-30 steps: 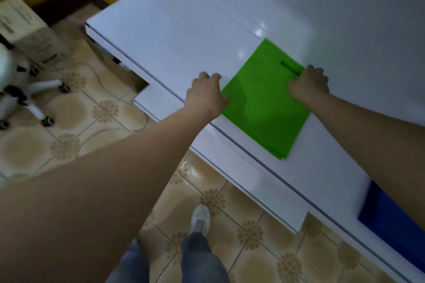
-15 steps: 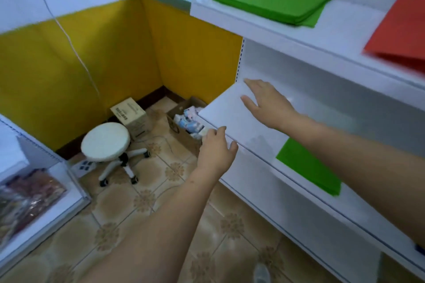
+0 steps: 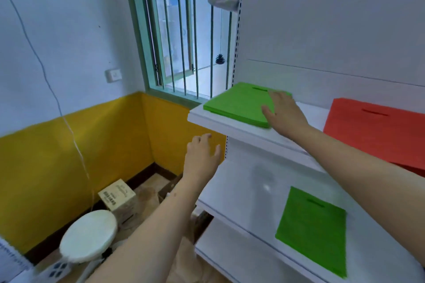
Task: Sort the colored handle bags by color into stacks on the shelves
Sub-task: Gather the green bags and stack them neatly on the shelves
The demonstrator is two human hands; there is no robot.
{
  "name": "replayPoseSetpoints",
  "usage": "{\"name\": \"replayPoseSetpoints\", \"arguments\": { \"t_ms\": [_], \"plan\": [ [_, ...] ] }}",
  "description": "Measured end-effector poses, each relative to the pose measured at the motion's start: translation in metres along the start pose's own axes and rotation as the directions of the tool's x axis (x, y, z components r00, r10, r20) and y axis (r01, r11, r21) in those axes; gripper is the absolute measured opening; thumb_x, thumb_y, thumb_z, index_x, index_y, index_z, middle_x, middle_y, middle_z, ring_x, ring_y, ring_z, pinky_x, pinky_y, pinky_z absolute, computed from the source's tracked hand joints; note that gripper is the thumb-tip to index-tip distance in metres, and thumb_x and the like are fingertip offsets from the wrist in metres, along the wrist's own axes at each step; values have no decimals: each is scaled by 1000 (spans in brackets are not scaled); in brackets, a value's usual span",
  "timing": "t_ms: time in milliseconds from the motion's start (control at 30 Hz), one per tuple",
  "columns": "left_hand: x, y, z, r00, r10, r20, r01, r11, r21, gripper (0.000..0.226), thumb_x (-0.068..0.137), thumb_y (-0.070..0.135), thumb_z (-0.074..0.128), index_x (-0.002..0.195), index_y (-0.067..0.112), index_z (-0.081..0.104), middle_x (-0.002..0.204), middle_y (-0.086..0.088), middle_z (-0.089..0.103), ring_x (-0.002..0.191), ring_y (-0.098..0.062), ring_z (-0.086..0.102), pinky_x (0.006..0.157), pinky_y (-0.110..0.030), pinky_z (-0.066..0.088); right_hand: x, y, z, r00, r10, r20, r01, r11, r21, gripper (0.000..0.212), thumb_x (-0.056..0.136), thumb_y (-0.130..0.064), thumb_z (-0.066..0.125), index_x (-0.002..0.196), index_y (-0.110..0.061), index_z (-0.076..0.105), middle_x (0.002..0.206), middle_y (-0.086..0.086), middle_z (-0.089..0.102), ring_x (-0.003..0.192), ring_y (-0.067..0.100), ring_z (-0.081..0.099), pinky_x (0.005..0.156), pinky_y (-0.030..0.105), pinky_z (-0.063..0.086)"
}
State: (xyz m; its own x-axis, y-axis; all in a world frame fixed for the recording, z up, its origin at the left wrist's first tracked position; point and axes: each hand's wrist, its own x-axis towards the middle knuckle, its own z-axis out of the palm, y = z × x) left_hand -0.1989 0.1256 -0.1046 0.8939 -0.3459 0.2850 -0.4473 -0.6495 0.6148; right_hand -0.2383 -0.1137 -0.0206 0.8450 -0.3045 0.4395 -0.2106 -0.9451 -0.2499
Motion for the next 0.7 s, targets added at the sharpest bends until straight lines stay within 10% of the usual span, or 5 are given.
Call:
{"name": "replayPoseSetpoints", "arguments": {
  "t_ms": [700],
  "plan": [
    [237, -4, 70, 999, 51, 15, -53, 950, 308, 69, 91, 65, 38, 143, 19, 43, 153, 0, 38, 142, -19, 31, 118, -50, 17, 172, 131, 91, 787, 529, 317, -502, 848, -167, 92, 83, -73, 50, 154, -23, 19, 160, 9, 13, 142, 40, 22, 112, 49, 26]
  ]
}}
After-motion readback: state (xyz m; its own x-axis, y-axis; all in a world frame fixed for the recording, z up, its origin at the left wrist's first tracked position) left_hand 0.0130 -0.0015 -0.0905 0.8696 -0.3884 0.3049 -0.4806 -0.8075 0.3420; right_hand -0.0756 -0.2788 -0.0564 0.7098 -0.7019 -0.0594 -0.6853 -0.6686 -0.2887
